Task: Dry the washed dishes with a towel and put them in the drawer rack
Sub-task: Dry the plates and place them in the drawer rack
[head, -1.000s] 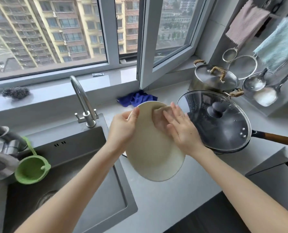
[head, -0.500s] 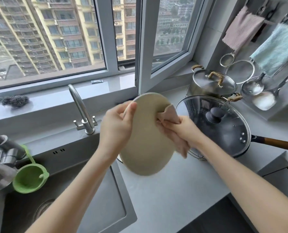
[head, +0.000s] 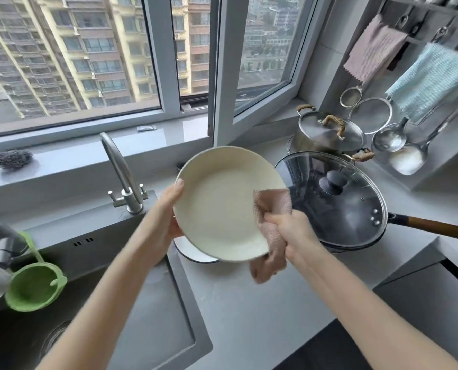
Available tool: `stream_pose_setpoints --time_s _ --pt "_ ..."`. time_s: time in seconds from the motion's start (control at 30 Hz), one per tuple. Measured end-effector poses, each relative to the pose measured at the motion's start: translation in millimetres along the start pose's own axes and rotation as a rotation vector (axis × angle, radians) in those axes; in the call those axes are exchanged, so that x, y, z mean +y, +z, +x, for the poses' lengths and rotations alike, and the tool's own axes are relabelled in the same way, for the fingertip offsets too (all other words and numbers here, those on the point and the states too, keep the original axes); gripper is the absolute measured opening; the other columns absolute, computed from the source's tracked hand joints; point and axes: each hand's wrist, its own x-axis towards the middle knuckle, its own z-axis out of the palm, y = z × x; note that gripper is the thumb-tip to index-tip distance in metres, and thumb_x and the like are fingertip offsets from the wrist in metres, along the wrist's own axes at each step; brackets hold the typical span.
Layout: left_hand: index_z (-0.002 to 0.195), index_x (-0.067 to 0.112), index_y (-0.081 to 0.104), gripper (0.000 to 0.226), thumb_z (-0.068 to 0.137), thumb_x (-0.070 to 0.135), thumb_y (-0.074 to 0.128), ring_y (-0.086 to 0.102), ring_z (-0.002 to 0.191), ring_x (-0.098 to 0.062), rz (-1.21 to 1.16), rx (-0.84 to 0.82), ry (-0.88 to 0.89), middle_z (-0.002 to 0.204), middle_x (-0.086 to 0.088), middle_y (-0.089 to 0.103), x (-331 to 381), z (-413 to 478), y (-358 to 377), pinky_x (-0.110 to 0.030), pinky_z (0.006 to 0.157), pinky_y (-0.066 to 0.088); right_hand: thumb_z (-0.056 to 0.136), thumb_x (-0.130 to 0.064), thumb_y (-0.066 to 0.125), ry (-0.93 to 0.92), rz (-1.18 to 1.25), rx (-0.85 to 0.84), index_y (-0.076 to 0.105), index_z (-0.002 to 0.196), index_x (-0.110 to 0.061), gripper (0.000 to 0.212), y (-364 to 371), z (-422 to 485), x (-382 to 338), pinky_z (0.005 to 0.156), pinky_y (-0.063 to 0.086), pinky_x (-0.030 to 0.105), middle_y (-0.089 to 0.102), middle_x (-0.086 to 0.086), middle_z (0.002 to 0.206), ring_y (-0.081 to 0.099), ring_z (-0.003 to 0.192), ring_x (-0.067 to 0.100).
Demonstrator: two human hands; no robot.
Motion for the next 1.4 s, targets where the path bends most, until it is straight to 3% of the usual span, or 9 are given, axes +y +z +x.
stream_pose_setpoints --time_s 0.13,0.27,0.47,0.6,0.77,0.97,1.17,1.27,1.4 --pt "0.115 0.026 0.063 0.029 0.094 0.037 0.047 0.071 0.081 -0.015 0.06 -0.226 -0.147 0.099 0.0 0.074 20.7 8.6 -10.6 -0.026 0.065 0.058 0.079 0.013 0.061 -0.053 -0.398 -0.216 0.066 0.076 -0.001 0.015 -14.8 -6.9 -19.5 0.056 0.052 0.025 0.067 0.01 0.066 0.064 0.056 0.019" --pt "0.098 0.028 0.065 0.024 0.097 0.039 0.044 0.07 0.066 -0.006 0.243 -0.057 -0.118 0.077 0.009 0.074 12.4 5.0 7.3 -0.02 0.056 0.056 0.077 0.007 0.065 -0.138 -0.726 -0.341 0.068 0.086 0.002 0.011 -16.2 -6.0 -44.1 0.065 0.052 0.027 0.07 0.011 0.075 0.066 0.066 0.021" --pt "0.074 0.024 0.062 0.03 0.095 0.042 0.049 0.059 0.069 -0.015 0.384 0.237 -0.077 0.074 0.003 0.064 0.2 1.7 18.2 -0.022 0.066 0.048 0.084 0.005 0.063 0.053 -0.316 -0.207 0.068 0.092 0.0 0.011 -29.4 -14.8 -20.6 0.059 0.057 0.027 0.071 0.009 0.068 0.068 0.058 0.018" --pt "0.093 0.013 0.062 0.033 0.099 0.039 0.043 0.052 0.06 -0.011 0.202 0.441 -0.115 0.07 0.002 0.057 -9.9 -0.2 20.1 -0.011 0.039 0.042 0.081 0.007 0.057 0.044 -0.242 0.057 0.066 0.098 -0.002 0.021 -7.9 -38.7 30.4 0.064 0.057 0.029 0.071 0.009 0.079 0.067 0.069 0.02" --pt "0.112 0.011 0.06 0.039 0.1 0.041 0.038 0.055 0.071 -0.013 0.127 0.434 -0.154 0.082 0.003 0.058 -22.2 -5.8 21.9 -0.016 0.056 0.047 0.089 -0.002 0.047 -0.487 -0.924 0.247 0.024 0.15 -0.023 0.069 -20.7 -56.5 6.7 0.09 0.042 0.039 0.061 0.012 0.121 0.056 0.112 0.035" --pt "0.131 0.012 0.051 0.045 0.101 0.041 0.033 0.051 0.086 -0.014 0.13 0.264 -0.238 0.1 0.004 0.058 -37.0 -14.5 41.4 -0.025 0.075 0.041 0.087 0.011 0.043 -0.95 -0.459 0.408 0.063 0.118 -0.013 0.044 -20.2 -71.0 -54.8 0.094 0.037 0.006 0.064 -0.001 0.117 0.056 0.107 -0.004" --pt "0.091 0.022 0.053 0.035 0.099 0.048 0.032 0.049 0.066 -0.007 0.154 0.199 -0.219 0.077 0.007 0.054 -42.8 -24.3 70.0 -0.02 0.054 0.038 0.093 -0.048 0.038 -0.55 -1.344 -0.086 0.022 0.149 -0.033 0.061 -43.6 -65.8 35.6 0.118 0.002 0.043 0.0 0.008 0.161 -0.002 0.148 0.026" --pt "0.088 0.015 0.065 0.047 0.098 0.049 0.035 0.059 0.07 -0.015 0.259 0.126 -0.17 0.08 -0.003 0.067 -45.6 -33.5 89.4 -0.022 0.056 0.045 0.078 -0.066 0.003 -0.613 -1.465 -0.196 0.005 0.152 -0.029 0.083 -46.1 -68.3 48.8 0.119 -0.004 0.045 0.001 0.005 0.161 -0.006 0.148 0.025" --pt "0.073 0.015 0.058 0.046 0.097 0.049 0.038 0.047 0.058 -0.011 0.334 0.136 -0.108 0.073 -0.004 0.056 -40.1 -40.5 116.0 -0.013 0.044 0.04 0.092 -0.045 0.006 -0.701 -1.435 -0.423 0.01 0.152 -0.009 0.07 -54.3 -99.7 61.5 0.119 -0.006 0.044 0.016 0.007 0.159 0.0 0.148 0.022"
